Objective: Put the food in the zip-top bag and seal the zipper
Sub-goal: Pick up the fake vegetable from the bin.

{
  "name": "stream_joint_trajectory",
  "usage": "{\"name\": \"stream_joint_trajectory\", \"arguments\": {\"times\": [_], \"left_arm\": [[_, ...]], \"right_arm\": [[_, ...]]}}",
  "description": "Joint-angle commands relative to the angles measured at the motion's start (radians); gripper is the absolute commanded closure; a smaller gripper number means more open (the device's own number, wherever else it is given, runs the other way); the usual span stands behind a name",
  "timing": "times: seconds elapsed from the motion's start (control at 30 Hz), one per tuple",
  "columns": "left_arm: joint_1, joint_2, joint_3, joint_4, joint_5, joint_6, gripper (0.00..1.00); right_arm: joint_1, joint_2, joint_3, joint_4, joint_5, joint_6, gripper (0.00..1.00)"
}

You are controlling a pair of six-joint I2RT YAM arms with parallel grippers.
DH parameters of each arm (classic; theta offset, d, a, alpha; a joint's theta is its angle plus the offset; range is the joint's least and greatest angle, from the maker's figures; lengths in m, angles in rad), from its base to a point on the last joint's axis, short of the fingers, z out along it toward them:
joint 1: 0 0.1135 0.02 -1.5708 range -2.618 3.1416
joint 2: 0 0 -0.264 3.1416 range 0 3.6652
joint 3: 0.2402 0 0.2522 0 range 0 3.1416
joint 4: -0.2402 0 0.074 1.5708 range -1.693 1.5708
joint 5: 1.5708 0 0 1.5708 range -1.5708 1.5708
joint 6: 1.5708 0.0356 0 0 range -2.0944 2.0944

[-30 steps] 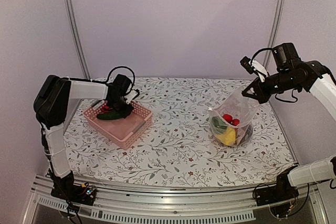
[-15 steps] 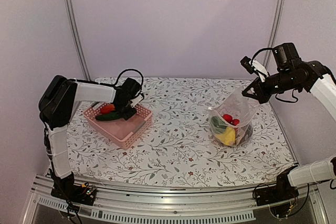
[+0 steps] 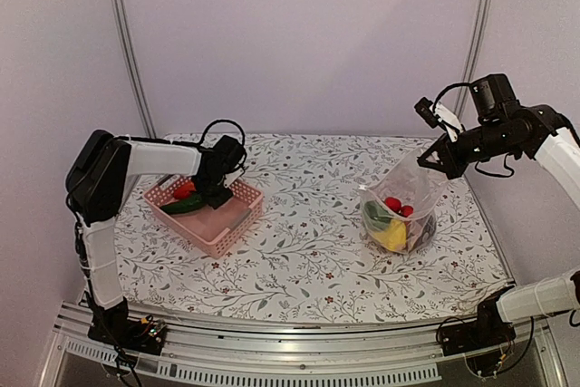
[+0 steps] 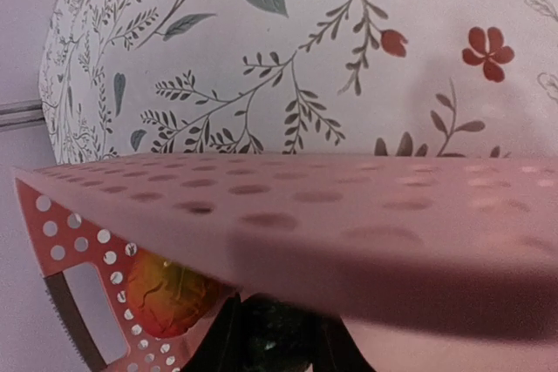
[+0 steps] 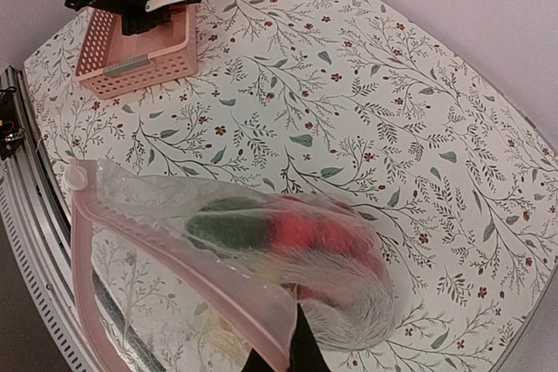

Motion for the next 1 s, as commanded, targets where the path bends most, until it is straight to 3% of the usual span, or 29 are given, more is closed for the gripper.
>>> {"name": "stream_joint_trajectory", "arguments": {"times": [0.0, 0.3, 0.5, 0.73, 0.97], "left_arm": [[-0.059, -0.114, 0.036, -0.098, 0.023, -0.076, 0.89], [-0.191, -0.381, 0.126, -0.111, 0.178, -0.215, 0.95], [-0.325, -0.493, 0.192, 0.028, 0.260, -0.257, 1.00], [-0.436, -0.626, 0.097, 0.463, 0.620, -0.380, 1.00], [-0.539, -0.602, -0.015, 0.902, 0.818, -0.435, 1.00]], "right_arm": [[-0.006, 0.009, 0.007, -0.004, -0.014, -0.006, 0.99], [-0.006, 0.032, 0.011, -0.005, -0.017, -0.006, 1.00], [-0.006, 0.036, 0.027, -0.017, -0.020, -0.010, 1.00], [-0.006, 0.032, 0.017, -0.020, -0.035, -0.020, 1.00], [-0.006, 0.052, 0.033, -0.034, -0.035, -0.020, 1.00]]}}
